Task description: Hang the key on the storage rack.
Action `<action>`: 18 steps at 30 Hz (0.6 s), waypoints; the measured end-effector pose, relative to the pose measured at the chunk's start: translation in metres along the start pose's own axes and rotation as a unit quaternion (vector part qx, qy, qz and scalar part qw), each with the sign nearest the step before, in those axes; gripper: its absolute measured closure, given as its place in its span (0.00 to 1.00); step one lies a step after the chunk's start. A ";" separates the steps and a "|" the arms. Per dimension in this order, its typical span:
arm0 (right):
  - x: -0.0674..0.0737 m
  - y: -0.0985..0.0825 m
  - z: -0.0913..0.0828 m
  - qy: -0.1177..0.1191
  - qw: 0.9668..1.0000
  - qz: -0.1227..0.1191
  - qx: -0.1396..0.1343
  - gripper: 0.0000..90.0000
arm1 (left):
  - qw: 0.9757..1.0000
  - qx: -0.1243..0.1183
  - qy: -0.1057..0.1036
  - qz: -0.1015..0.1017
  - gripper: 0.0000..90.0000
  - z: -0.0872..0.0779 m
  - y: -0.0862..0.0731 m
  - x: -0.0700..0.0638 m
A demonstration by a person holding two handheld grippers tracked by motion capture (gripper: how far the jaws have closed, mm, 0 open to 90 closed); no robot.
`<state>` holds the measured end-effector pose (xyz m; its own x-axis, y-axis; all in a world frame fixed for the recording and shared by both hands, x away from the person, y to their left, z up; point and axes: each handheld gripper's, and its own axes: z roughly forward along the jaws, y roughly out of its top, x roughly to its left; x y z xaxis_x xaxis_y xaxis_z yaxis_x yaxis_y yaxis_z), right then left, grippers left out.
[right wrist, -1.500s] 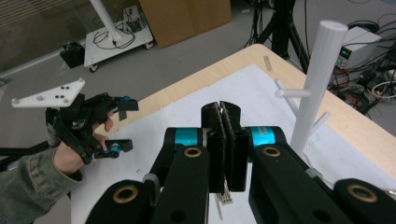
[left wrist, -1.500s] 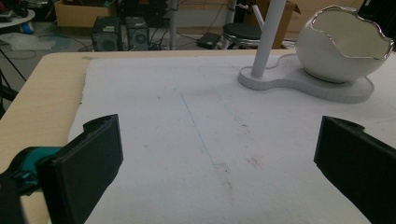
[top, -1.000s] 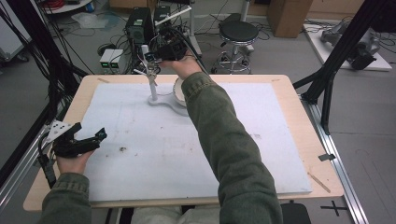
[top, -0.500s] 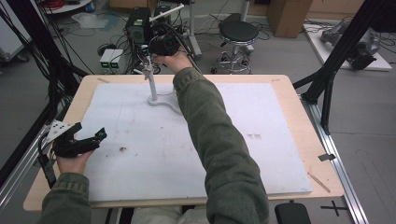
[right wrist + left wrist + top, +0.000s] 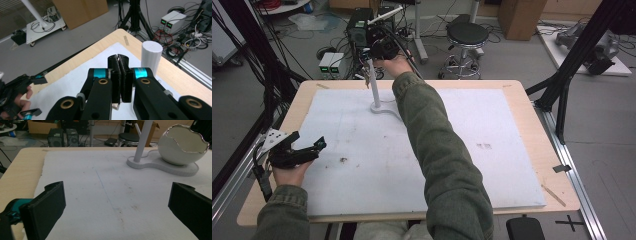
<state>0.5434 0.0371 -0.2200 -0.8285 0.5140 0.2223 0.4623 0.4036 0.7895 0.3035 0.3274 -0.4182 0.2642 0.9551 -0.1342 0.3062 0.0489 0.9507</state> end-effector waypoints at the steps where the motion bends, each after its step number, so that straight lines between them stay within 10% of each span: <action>1: 0.000 0.000 0.001 -0.001 1.000 0.002 -0.002 0.99 | 1.000 0.000 0.000 -0.001 0.02 0.000 0.000 0.000; 18: -0.006 -0.003 0.012 -0.018 1.000 0.007 -0.014 0.99 | 1.000 0.000 -0.001 -0.001 0.02 0.000 0.000 0.000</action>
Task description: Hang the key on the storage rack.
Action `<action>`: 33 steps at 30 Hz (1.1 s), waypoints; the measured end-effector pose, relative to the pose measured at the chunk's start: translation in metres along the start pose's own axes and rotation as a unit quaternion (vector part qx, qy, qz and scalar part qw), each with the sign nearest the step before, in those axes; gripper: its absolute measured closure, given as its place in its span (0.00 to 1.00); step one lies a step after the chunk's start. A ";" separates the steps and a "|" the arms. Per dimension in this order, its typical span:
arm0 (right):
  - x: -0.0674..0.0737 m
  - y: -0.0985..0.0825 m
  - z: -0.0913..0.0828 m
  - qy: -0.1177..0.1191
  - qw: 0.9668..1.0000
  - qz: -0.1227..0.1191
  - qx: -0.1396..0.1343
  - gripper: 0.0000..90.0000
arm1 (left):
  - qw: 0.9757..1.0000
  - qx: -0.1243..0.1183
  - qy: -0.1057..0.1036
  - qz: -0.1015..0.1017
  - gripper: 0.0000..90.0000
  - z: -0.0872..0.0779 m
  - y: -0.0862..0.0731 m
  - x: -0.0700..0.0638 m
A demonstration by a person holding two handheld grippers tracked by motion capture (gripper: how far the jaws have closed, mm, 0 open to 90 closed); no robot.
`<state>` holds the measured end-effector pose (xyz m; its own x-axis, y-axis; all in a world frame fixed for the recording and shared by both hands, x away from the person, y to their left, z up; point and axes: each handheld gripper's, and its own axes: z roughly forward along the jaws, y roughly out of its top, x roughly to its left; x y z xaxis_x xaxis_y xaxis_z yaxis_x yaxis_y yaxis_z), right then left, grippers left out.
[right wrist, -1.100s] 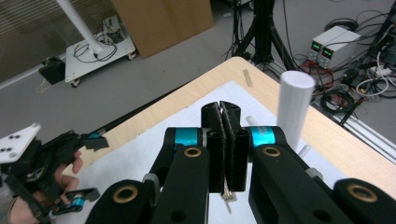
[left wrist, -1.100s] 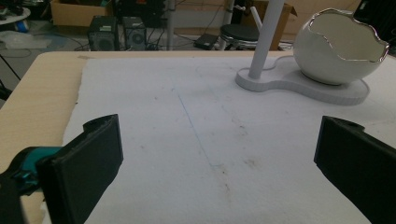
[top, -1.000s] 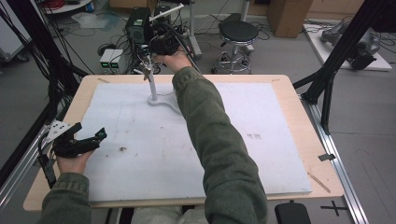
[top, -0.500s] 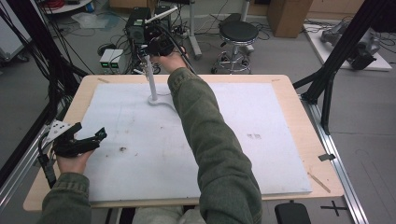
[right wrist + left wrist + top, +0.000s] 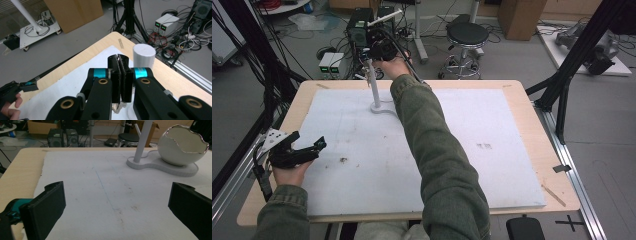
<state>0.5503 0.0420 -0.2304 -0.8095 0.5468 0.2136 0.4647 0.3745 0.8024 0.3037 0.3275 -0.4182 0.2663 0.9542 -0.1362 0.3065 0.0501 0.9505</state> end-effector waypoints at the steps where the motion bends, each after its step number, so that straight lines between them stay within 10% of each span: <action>1: 0.000 -0.001 0.001 0.001 1.000 0.002 -0.001 0.99 | 1.000 0.000 0.000 0.000 0.02 0.000 0.000 0.000; 13: -0.003 -0.009 0.005 -0.003 1.000 0.002 -0.028 0.96 | 1.000 -0.001 -0.001 0.001 0.02 0.001 0.000 0.000; 26: -0.004 -0.024 -0.026 0.028 0.999 0.021 -0.025 0.47 | 1.000 -0.001 -0.001 0.003 0.02 0.001 0.000 -0.001; 33: 0.002 -0.028 -0.033 0.008 1.000 -0.004 -0.008 0.02 | 1.000 0.000 0.000 0.004 0.02 0.001 0.000 -0.002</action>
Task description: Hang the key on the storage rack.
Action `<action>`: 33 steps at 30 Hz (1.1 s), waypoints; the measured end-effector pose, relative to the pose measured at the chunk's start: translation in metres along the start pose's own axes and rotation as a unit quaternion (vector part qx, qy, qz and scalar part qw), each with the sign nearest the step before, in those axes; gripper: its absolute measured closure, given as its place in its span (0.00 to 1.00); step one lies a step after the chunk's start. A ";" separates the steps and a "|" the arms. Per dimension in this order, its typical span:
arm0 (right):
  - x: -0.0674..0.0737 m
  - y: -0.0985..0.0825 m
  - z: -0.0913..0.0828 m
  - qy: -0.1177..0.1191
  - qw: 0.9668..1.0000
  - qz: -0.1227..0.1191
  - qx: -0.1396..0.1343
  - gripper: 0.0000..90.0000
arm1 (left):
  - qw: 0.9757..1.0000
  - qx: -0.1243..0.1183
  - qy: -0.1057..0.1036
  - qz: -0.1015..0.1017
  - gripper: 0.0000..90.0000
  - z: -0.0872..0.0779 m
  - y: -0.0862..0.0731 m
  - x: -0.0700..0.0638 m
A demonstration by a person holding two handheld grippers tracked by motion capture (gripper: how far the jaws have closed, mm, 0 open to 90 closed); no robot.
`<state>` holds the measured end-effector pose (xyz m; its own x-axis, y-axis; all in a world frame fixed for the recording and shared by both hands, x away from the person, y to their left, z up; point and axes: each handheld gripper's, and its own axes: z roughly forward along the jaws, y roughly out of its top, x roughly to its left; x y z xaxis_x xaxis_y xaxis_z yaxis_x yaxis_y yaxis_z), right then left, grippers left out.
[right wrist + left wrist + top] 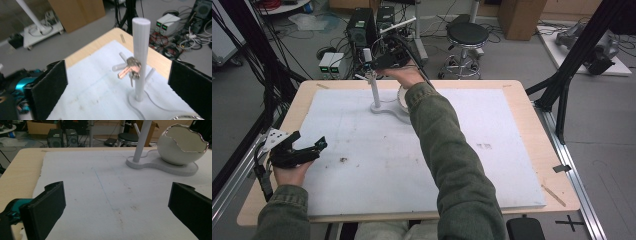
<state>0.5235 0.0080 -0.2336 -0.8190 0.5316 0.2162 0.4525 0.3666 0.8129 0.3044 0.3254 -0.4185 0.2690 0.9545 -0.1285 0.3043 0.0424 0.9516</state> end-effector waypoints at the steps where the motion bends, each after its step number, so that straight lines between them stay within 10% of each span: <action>1: 0.001 -0.001 0.000 -0.004 1.000 0.000 0.007 0.01 | 1.000 0.000 0.000 0.000 0.02 0.000 0.000 0.000; 21: 0.006 -0.031 -0.050 -0.091 0.995 -0.028 0.032 0.01 | 1.000 0.001 -0.002 0.001 0.02 -0.001 0.000 -0.001; 33: -0.012 -0.061 -0.080 -0.116 0.993 -0.003 0.018 0.01 | 1.000 0.003 -0.001 0.002 0.02 -0.001 0.000 -0.001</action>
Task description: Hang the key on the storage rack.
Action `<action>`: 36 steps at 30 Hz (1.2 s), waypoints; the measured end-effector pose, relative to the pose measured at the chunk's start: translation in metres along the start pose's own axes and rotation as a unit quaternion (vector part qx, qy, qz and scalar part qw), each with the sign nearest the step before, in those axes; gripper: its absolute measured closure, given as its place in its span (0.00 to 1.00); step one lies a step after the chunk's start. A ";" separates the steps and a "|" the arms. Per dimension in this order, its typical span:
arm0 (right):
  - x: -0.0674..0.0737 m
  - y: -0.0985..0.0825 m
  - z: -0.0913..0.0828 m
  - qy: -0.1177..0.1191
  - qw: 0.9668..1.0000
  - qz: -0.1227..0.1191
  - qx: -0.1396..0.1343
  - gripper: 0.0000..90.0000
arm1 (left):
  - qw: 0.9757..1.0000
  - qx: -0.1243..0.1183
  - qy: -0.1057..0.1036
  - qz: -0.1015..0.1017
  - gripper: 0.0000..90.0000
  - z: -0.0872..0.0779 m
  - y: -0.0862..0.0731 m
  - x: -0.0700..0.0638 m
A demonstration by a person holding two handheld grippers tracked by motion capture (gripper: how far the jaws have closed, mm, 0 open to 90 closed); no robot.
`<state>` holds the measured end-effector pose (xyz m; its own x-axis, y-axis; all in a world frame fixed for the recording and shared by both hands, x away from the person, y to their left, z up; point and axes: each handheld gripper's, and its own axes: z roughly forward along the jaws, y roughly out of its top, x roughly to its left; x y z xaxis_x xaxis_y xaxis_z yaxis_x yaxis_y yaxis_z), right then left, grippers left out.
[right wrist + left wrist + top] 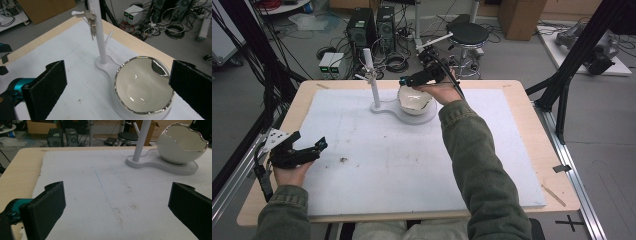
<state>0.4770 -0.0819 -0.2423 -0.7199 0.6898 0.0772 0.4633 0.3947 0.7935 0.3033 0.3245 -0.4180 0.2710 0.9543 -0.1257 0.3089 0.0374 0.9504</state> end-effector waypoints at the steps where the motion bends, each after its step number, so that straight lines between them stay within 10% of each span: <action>1: -0.001 -0.002 -0.002 -0.001 1.000 -0.001 -0.001 0.01 | 1.000 0.001 0.000 0.001 0.02 0.000 0.000 0.000; 36: -0.035 -0.086 -0.071 -0.059 0.998 0.011 -0.035 0.01 | 1.000 0.006 -0.001 0.008 0.02 -0.002 0.000 -0.003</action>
<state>0.4256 -0.1834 -0.2701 -0.6419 0.7663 0.0261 0.4373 0.3380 0.8334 0.3004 0.3221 -0.4170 0.2782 0.9541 -0.1105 0.3145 0.0182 0.9491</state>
